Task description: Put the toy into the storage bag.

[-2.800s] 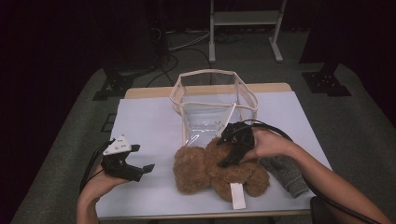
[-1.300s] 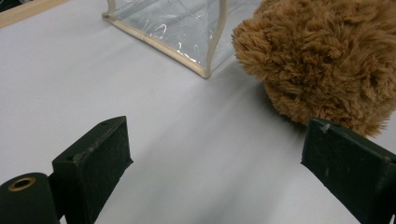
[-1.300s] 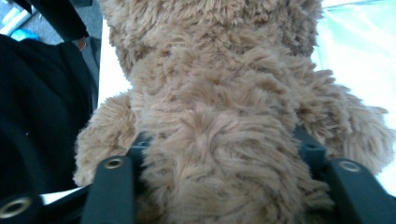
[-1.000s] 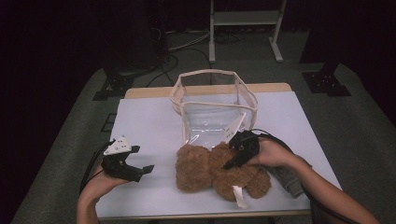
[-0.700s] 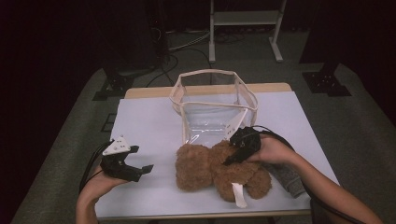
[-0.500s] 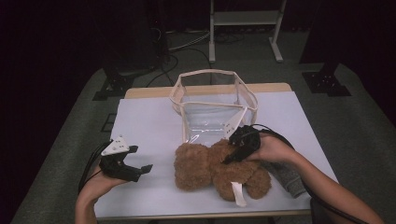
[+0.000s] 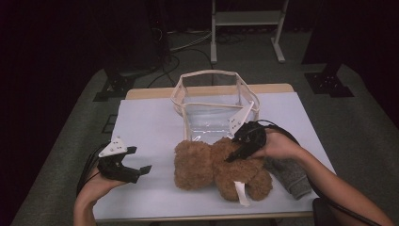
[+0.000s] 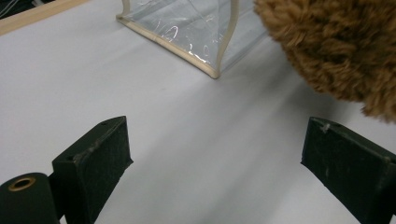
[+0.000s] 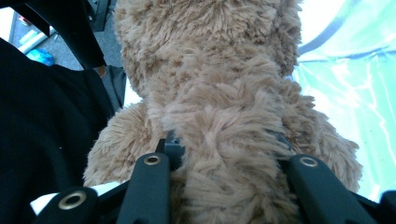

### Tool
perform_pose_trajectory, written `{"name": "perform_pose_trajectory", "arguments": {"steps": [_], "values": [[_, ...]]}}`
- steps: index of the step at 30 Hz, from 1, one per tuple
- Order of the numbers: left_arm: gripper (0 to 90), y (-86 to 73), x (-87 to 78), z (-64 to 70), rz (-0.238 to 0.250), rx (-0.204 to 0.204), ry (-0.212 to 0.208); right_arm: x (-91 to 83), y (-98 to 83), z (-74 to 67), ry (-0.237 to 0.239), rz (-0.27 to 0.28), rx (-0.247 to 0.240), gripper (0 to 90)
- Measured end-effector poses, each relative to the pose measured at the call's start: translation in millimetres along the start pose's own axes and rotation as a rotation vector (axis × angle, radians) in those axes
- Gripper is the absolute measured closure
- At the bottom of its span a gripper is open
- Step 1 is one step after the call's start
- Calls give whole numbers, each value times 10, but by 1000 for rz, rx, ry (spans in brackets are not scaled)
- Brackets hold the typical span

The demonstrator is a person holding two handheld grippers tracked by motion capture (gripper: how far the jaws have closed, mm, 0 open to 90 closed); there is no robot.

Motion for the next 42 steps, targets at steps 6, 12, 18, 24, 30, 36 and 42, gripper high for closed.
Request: {"name": "perform_pose_trajectory", "arguments": {"steps": [6, 12, 18, 24, 30, 36, 42], "values": [[70, -2, 3, 2, 2, -2, -1, -117, 120, -44, 6, 25, -26, 648], [70, -13, -3, -11, 1, -6, 0, -179, 198, -57, 10, 53, -17, 651], [70, -28, -7, -26, 2, -12, 0, -290, 319, -88, 15, 111, -7, 650], [70, -34, -7, -35, 8, -19, -1, -472, 507, -160, -16, 156, -38, 653], [70, -44, 32, -29, -4, -13, -4, -656, 722, -249, -7, 185, -62, 652], [70, -47, 41, -32, -2, -14, -1, -863, 934, -254, -32, 180, -72, 652], [70, -59, 84, -29, -3, -20, -4, -1091, 1160, -224, -54, 183, -85, 652]]}}
Point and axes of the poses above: each handheld gripper's, and its own axes: x roughly forward along the jaws, y roughly out of its top, z roughly to its right, the point moved 7 cm from there along x, roughly forward along the jaws, and after that the axes turned 1 degree about x, right-handed, at the moved point
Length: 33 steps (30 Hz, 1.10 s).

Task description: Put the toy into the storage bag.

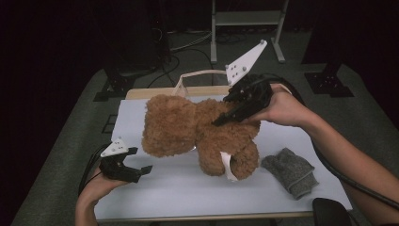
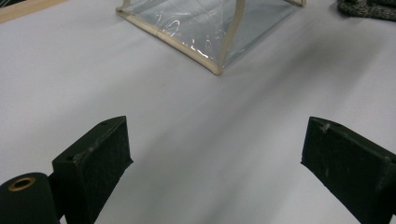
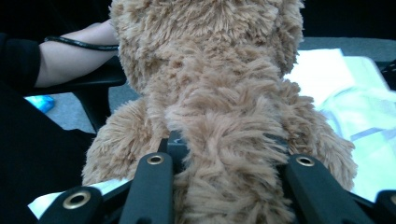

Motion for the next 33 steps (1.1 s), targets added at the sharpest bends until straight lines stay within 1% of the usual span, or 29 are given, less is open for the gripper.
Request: {"name": "perform_pose_trajectory", "arguments": {"steps": [3, 5, 6, 7, 8, 9, 11, 15, 16, 17, 18, 19, 22, 23, 24, 25, 27, 28, 29, 30, 31, 33], "values": [[70, -3, 22, 6, -2, -1, -7, -89, 133, 43, -22, -5, -11, 652], [70, -7, 30, 5, -4, 0, -7, -145, 218, 81, -27, -5, -13, 652], [70, -11, 29, 7, -9, 0, -12, -191, 297, 122, -33, -4, -10, 652], [70, -12, 30, 3, -8, 5, -11, -191, 297, 122, -33, -4, -10, 652], [70, -9, 27, 6, -3, -1, -10, -228, 370, 171, -46, -8, -18, 651], [70, -9, 27, 6, -3, -1, -10, -228, 370, 171, -46, -8, -18, 651], [70, -8, 24, 4, 2, -1, -11, -264, 435, 226, -55, -8, -11, 652], [70, -22, 14, -1, -1, -2, -15, -315, 551, 321, -55, -5, -6, 652], [70, -24, 10, -6, 1, -4, -14, -334, 606, 370, -62, -8, -9, 652], [70, -26, 6, -13, 3, -7, -12, -334, 606, 370, -62, -8, -9, 652], [70, -28, 0, -20, 3, -7, -10, -350, 652, 426, -74, -12, -5, 651], [70, -29, -5, -23, 5, -10, -9, -350, 652, 426, -74, -12, -5, 651], [70, -54, 1, -39, 4, -16, -11, -366, 721, 538, -78, 0, 6, 651], [70, -54, 1, -39, 4, -16, -11, -366, 721, 538, -78, 0, 6, 651], [70, -65, 4, -42, -3, -16, -10, -366, 744, 590, -79, 1, 12, 651], [70, -65, 4, -42, -3, -16, -10, -366, 744, 590, -79, 1, 12, 651], [70, -63, 13, -39, 2, -21, -12, -358, 765, 644, -84, -1, 14, 651], [70, -63, 17, -40, 3, -20, -12, -352, 788, 705, -90, -6, 19, 651], [70, -63, 19, -39, 3, -20, -13, -352, 788, 705, -90, -6, 19, 651], [70, -67, 19, -41, -2, -19, -14, -351, 809, 755, -96, -8, 20, 651], [70, -69, 21, -42, -3, -19, -13, -351, 809, 755, -96, -8, 20, 651], [70, -76, 23, -48, -4, -20, -13, -357, 841, 823, -104, -8, 22, 650]]}}
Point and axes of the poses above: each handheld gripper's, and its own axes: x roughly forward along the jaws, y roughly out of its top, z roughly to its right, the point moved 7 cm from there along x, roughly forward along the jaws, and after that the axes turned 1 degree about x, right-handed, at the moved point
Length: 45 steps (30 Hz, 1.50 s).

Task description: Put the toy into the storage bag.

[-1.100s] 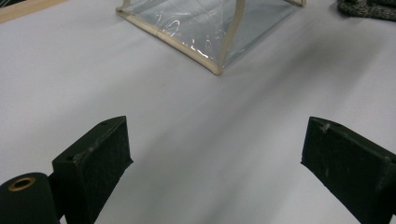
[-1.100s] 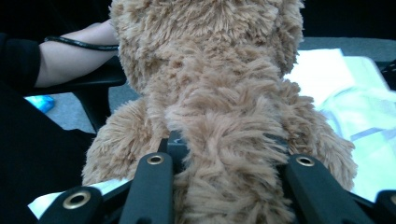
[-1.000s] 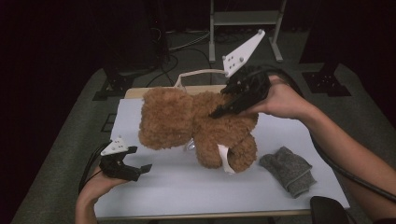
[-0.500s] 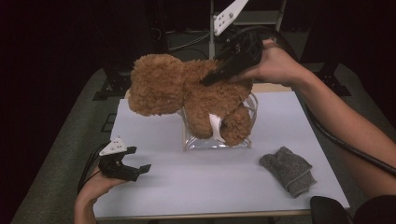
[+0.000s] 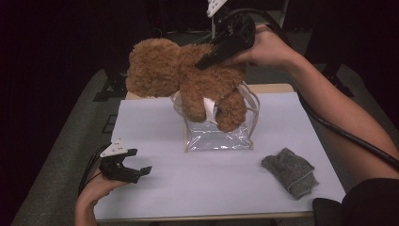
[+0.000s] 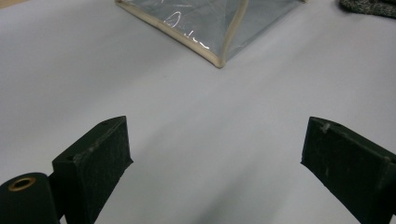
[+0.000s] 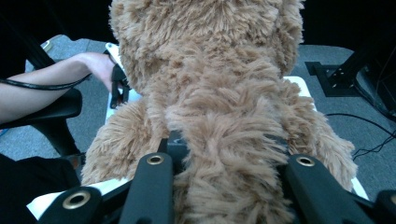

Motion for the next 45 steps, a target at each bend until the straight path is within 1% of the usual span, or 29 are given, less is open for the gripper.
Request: {"name": "perform_pose_trajectory", "arguments": {"steps": [1, 2, 3, 4, 5, 8, 12, 13, 14, 16, 20, 21, 22, 24, 25, 26, 27, 28, 29, 30, 32, 33, 34, 38, 40, 41, 42, 45], "values": [[70, -2, 1, -2, 1, -1, 0, 0, 21, 40, -1, 0, 5, 650], [70, -3, 1, -5, 2, -4, 0, 0, 21, 40, -1, 0, 5, 650], [70, -5, -1, -10, 2, -5, 1, 2, 47, 93, -5, -1, 7, 650], [70, -5, -1, -10, 2, -5, 1, 2, 47, 93, -5, -1, 7, 650], [70, -7, -2, -11, 2, -4, 1, 4, 58, 122, -9, -1, 11, 650], [70, -10, -12, -20, 4, -5, 3, 26, 80, 241, -19, 2, 24, 650], [70, -17, -6, -23, 1, -6, 1, 60, 89, 358, -18, 3, 42, 650], [70, -18, 0, -23, 1, -2, -4, 71, 91, 415, -25, -1, 49, 650], [70, -18, 0, -23, 1, -2, -4, 71, 91, 415, -25, -1, 49, 650], [70, -26, 11, -31, 0, -5, -2, 86, 96, 502, -37, -8, 53, 650], [70, -38, 18, -32, -5, -9, -6, 101, 99, 627, -45, -7, 69, 650], [70, -38, 19, -33, -4, -10, -6, 109, 91, 703, -51, 0, 77, 650], [70, -40, 16, -38, -6, -7, -5, 109, 91, 703, -51, 0, 77, 650], [70, -43, 12, -41, -5, -9, -5, 118, 75, 773, -53, 7, 94, 650], [70, -48, 10, -45, -5, -12, -4, 132, 57, 841, -62, 3, 104, 650], [70, -48, 10, -45, -5, -12, -4, 132, 57, 841, -62, 3, 104, 650], [70, -55, 9, -47, -7, -15, -3, 144, 43, 910, -73, -2, 109, 650], [70, -55, 9, -47, -7, -15, -3, 144, 43, 910, -73, -2, 109, 650], [70, -56, 9, -46, -4, -17, -4, 153, 27, 977, -78, -2, 120, 650], [70, -58, 5, -48, -6, -16, -4, 153, 27, 977, -78, -2, 120, 650], [70, -58, -2, -55, -3, -18, -1, 159, 9, 1043, -87, -4, 131, 650], [70, -60, -8, -61, -3, -20, 1, 164, -5, 1109, -98, -4, 135, 650], [70, -60, -8, -61, -3, -20, 1, 164, -5, 1109, -98, -4, 135, 650], [70, -68, -3, -62, -5, -23, 0, 202, -41, 1218, -123, -8, 147, 650], [70, -71, -7, -61, -7, -23, -1, 244, -77, 1257, -127, -22, 149, 650], [70, -72, -10, -60, -5, -23, -2, 303, -129, 1290, -126, -38, 152, 650], [70, -72, -12, -59, -5, -22, -3, 303, -129, 1290, -126, -38, 152, 650], [70, -71, -3, -53, -4, -23, -6, 373, -185, 1295, -131, -54, 154, 650]]}}
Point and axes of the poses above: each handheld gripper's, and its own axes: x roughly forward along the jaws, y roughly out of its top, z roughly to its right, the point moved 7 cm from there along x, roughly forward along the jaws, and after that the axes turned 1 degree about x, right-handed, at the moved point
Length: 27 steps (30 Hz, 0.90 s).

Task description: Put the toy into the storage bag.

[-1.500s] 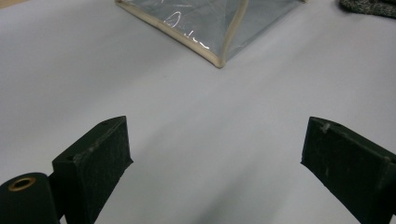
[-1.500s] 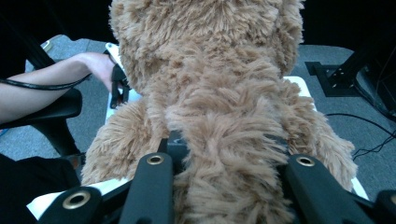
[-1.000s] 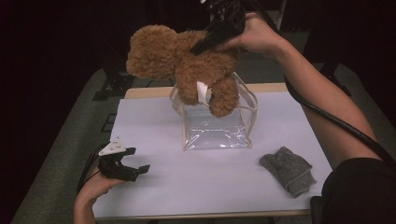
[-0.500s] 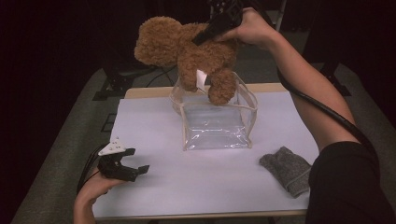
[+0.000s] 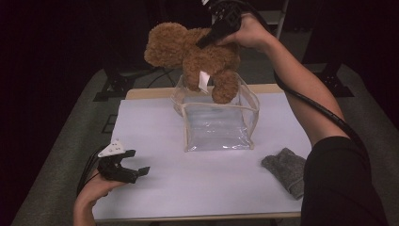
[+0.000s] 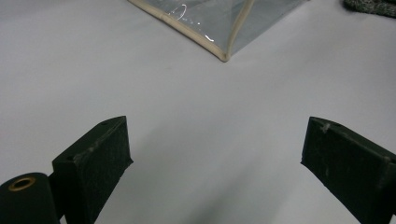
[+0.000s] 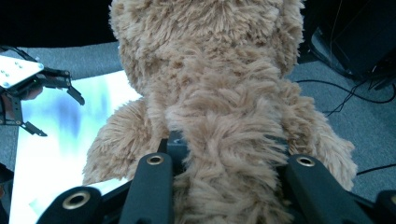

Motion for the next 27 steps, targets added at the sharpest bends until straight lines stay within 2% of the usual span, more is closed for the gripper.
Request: {"name": "perform_pose_trajectory", "arguments": {"steps": [3, 9, 19, 22, 27], "values": [[70, -1, 5, 5, -4, 3, -1, 48, -22, -32, 1, -13, -7, 649], [70, 9, -21, 7, 4, 4, 4, 88, -20, -183, 10, -15, -34, 648], [70, 29, -36, 28, 7, 16, 2, 106, -90, -517, 58, -12, -53, 644], [70, 30, -28, 32, 4, 16, 2, 112, -148, -600, 85, -9, -57, 644], [70, 34, -15, 43, -2, 20, -4, 144, -260, -531, 90, -9, -23, 643]]}}
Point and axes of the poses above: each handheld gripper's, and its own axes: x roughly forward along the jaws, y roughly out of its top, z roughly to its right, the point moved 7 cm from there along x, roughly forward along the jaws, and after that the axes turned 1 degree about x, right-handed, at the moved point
